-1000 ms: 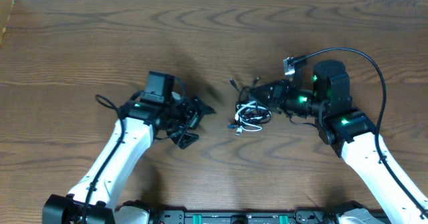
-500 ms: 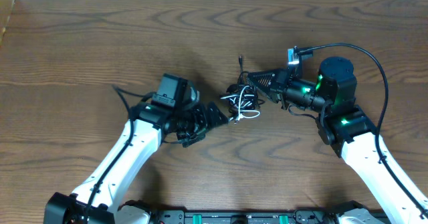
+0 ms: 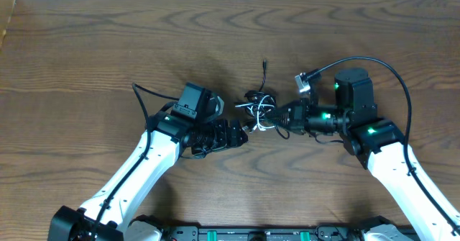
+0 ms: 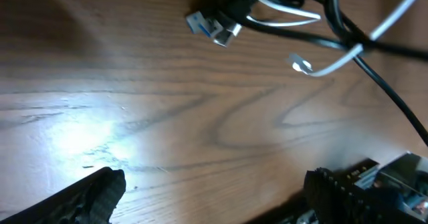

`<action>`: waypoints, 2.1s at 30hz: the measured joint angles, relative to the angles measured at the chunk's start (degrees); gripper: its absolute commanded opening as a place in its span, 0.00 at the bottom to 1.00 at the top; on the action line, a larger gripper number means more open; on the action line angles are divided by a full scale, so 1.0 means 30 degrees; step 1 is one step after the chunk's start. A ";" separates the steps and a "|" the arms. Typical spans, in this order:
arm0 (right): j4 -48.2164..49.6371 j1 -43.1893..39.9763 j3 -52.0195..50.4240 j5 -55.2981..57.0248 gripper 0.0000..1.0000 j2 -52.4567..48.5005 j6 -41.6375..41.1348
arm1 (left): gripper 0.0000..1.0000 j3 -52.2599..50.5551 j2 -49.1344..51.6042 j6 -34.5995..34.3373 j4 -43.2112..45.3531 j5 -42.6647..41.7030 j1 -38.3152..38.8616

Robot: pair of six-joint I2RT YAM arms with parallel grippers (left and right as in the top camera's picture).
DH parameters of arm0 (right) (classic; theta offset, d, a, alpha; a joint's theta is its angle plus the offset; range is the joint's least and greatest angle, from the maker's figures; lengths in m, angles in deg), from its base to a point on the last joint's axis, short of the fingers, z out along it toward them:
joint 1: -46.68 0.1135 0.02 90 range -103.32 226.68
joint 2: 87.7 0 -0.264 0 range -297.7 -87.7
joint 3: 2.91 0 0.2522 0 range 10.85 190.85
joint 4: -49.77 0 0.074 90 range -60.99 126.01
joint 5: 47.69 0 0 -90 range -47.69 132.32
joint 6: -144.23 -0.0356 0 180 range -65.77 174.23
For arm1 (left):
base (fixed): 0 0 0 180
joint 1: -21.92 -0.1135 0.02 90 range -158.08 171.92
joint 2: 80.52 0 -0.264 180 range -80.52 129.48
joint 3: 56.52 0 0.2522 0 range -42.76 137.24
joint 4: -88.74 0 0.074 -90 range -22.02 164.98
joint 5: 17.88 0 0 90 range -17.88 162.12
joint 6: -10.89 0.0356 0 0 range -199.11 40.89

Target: Untangle cables

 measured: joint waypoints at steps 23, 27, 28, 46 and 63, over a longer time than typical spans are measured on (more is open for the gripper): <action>-1.3121 0.0000 0.0007 0.7439 0.01 0.0000 0.9326 | 0.97 0.0000 0.0284 -0.0408 0.2018 0.2900 -0.0007; -1.3646 0.0000 0.0007 1.0557 0.01 0.0000 0.8735 | 0.97 0.0000 0.0823 -0.0532 0.2229 0.3024 0.0000; -1.3653 0.0000 0.0007 1.1249 0.01 0.0000 0.8466 | 0.97 0.0000 0.0947 -0.0539 0.2382 0.3024 0.0000; -1.3223 0.0000 0.0007 2.2484 0.15 0.0000 0.2769 | 0.97 0.0000 0.1457 -0.0444 0.2849 0.5821 0.0000; -1.3063 0.0000 0.0007 2.0873 0.99 0.0000 0.1734 | 0.97 -0.0758 0.1472 -0.0386 0.2885 0.6943 0.0000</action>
